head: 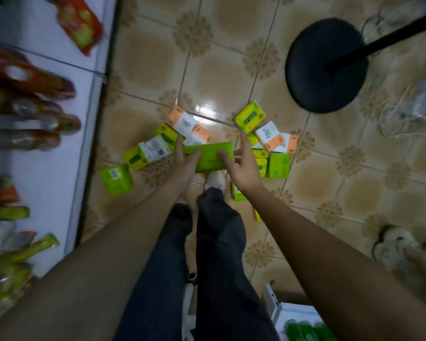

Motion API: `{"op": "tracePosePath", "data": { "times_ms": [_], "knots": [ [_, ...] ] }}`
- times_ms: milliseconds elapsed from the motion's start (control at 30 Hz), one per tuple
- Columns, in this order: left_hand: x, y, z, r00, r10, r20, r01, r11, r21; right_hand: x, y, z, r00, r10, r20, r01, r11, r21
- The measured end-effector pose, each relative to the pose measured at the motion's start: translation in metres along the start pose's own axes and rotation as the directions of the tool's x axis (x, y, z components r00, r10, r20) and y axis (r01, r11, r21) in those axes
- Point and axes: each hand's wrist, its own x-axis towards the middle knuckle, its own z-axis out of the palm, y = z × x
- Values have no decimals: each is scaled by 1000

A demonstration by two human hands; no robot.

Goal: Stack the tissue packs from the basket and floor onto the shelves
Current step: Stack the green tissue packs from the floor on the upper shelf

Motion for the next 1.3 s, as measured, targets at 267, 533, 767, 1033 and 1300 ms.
{"op": "tracePosePath", "data": {
  "times_ms": [267,533,767,1033,1300],
  "knots": [
    [-164,91,-141,935,299,-192,-322,941,-103,-107,-182,-23,869,-417,266,458,881,-114],
    [-311,170,-266,595,542,-593,-678,735,-8,-230,-392,-21,496,-832,249,860,510,-8],
    [-477,181,-364,172,516,-839,-895,438,86,-384,-511,5,15,-981,193,991,41,131],
    [-597,55,-492,-65,342,-937,-787,560,259,-548,-534,151,-178,-949,260,915,-62,398],
    [-637,-95,-605,21,229,-973,-583,794,174,-636,-514,317,-243,-855,459,919,-50,392]
  ]
}}
